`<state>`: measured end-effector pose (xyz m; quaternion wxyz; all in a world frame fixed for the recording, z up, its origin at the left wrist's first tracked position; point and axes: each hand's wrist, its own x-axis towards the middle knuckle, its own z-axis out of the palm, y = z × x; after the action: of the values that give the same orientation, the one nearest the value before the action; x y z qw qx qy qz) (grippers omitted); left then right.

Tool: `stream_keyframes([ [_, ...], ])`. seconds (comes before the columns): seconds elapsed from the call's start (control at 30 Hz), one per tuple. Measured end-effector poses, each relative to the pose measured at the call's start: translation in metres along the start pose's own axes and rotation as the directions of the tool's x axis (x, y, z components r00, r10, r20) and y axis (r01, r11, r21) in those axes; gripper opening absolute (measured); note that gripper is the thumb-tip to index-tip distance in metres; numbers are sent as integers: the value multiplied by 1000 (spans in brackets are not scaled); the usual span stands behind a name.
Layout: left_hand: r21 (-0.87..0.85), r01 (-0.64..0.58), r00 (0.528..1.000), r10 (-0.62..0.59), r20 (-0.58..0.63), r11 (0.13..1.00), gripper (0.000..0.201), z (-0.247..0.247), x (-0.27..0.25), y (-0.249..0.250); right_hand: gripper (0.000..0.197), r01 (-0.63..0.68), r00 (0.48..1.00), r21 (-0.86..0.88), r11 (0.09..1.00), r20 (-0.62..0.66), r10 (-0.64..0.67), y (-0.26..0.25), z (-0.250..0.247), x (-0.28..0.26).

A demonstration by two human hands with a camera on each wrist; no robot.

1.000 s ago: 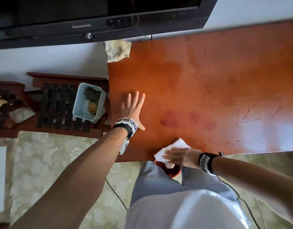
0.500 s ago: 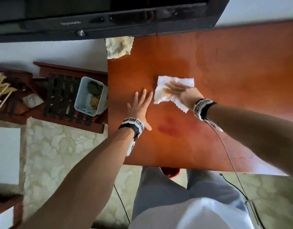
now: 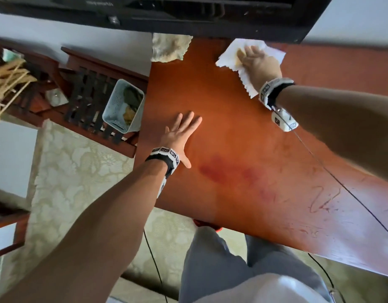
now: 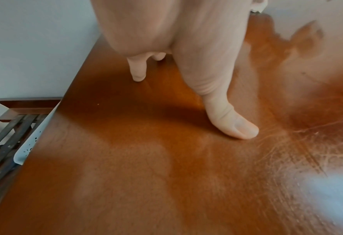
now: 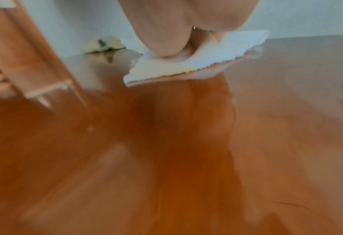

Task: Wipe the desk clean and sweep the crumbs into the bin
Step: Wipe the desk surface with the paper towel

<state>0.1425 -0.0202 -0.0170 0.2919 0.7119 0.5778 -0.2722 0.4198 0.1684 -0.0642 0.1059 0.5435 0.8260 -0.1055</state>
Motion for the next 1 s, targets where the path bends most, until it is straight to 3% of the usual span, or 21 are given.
stream_keyframes([
  [0.1,3,3,1000,-3,9,1000,170,-1,-1,2,71,127,992,-2,992,11,-127,-18,26,-44],
  [0.33,9,0,1000,0,6,1000,170,-2,-3,2,79,332,941,212,919,-11,-337,-90,74,-172],
  [0.6,19,-18,1000,18,-4,1000,172,0,-1,-2,71,613,778,305,729,-75,-623,-165,119,-307],
  [0.83,38,8,998,-6,-67,999,169,7,-13,20,61,639,739,320,700,-1,-674,-184,141,-368],
  [1.0,-40,-14,996,10,-91,999,166,-4,-7,53,60,587,780,307,749,33,-625,-176,127,-360],
])
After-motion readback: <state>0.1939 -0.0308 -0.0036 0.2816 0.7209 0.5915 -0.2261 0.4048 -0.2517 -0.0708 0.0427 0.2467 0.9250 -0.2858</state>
